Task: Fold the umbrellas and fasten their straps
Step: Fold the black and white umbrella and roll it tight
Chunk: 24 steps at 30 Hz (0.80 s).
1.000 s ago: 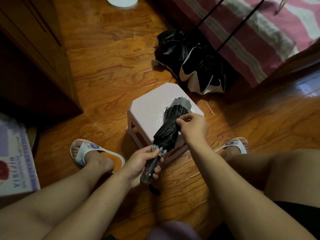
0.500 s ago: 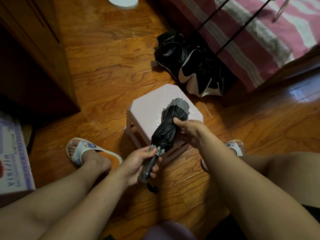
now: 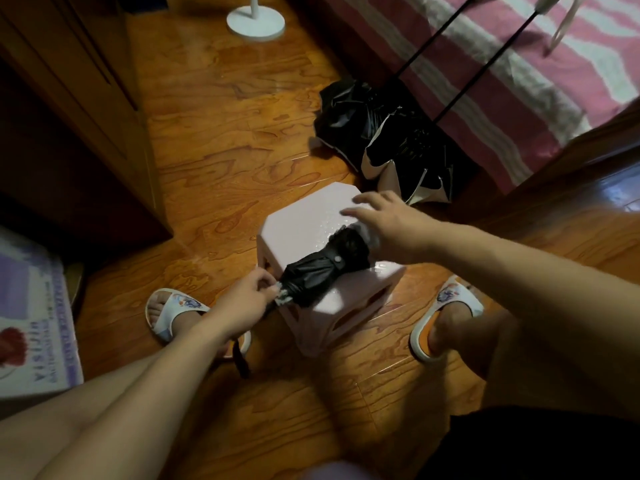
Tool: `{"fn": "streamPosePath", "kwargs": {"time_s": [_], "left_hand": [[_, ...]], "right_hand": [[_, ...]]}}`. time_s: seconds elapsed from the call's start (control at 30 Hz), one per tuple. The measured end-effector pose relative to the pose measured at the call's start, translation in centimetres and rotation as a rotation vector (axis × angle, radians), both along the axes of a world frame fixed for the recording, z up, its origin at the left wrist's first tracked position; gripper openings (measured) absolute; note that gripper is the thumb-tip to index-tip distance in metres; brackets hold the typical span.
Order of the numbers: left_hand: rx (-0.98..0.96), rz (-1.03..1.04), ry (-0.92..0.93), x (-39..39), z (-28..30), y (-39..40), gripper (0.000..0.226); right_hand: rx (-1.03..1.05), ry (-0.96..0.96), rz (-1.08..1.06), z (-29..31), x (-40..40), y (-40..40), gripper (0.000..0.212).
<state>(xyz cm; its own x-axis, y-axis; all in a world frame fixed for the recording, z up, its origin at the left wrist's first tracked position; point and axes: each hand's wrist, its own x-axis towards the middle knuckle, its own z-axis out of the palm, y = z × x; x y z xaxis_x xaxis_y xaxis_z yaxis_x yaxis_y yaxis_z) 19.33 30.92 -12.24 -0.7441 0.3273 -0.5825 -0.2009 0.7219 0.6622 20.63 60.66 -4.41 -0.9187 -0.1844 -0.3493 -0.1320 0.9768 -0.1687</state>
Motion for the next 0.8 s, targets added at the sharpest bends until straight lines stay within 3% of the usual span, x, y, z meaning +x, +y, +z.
{"fn": "streamPosePath", "kwargs": {"time_s": [0.07,0.13,0.2,0.27,0.37,0.47,0.63,0.8], "left_hand": [[-0.049,-0.061,0.060,-1.3,0.5,-0.5,0.011],[-0.058,-0.086,0.061,-2.7,1.1,-0.3,0.014],[-0.150,-0.175,0.167,-4.0,1.3,0.2,0.020],[-0.244,-0.261,0.386,-4.9,1.4,0.8,0.022],[-0.146,-0.345,0.554,-4.5,1.1,1.9,0.045],[0.027,-0.362,0.648,-4.2,0.1,3.1,0.047],[0.176,-0.159,0.696,-4.0,-2.1,5.0,0.036],[0.205,-0.135,0.805,-3.8,-3.2,5.2,0.026]], "right_hand": [[0.113,-0.017,0.188,-1.8,-0.1,-0.6,0.098],[0.085,0.015,0.231,-3.8,-0.4,-0.6,0.089],[-0.015,-0.008,0.141,-4.4,-1.2,0.1,0.076],[-0.115,-0.134,0.044,-4.1,-2.0,1.0,0.070],[-0.313,-0.220,-0.107,-4.0,-1.8,2.8,0.074],[-0.279,-0.020,-0.132,-4.3,-0.7,3.9,0.073],[-0.258,0.470,-0.043,-5.9,1.2,3.9,0.037],[-0.191,0.608,0.141,-7.1,2.1,4.3,0.027]]}}
